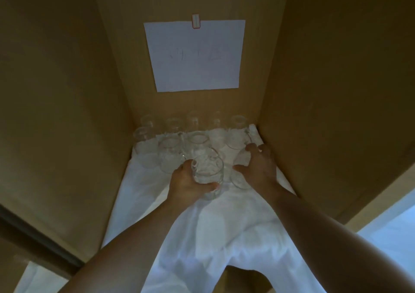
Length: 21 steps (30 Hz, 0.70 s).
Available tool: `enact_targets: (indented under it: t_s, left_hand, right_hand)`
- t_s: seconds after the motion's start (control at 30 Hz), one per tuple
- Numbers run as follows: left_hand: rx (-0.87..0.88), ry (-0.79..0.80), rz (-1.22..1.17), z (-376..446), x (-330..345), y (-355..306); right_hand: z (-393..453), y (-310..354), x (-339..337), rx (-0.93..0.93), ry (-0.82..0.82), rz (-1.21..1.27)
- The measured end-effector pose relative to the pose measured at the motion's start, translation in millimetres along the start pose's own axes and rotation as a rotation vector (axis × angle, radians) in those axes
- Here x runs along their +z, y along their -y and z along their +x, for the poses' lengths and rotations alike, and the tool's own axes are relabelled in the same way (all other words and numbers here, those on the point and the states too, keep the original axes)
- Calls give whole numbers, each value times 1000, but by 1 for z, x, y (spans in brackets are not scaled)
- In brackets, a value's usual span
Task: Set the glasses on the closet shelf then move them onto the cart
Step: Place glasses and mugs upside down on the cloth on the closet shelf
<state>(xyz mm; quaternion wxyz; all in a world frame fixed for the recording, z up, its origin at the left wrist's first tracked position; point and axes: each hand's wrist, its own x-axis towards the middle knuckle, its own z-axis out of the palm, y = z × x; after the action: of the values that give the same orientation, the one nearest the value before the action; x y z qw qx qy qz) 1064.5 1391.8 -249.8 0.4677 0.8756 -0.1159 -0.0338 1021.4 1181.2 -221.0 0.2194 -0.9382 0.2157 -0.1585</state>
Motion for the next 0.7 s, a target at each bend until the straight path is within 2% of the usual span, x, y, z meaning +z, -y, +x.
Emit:
enact_targets:
  t_s: [0.17,0.47,0.7]
  left_hand:
    - [12,-9,-18,8,3,4]
    - [23,6,-17,17,6,2]
    - [-5,41,-5,19,4,3]
  right_hand:
    - [10,-8,9,20,222,-23]
    - [31,-11,26,-45,100,147]
    - [59,-2,40,-129,167,145]
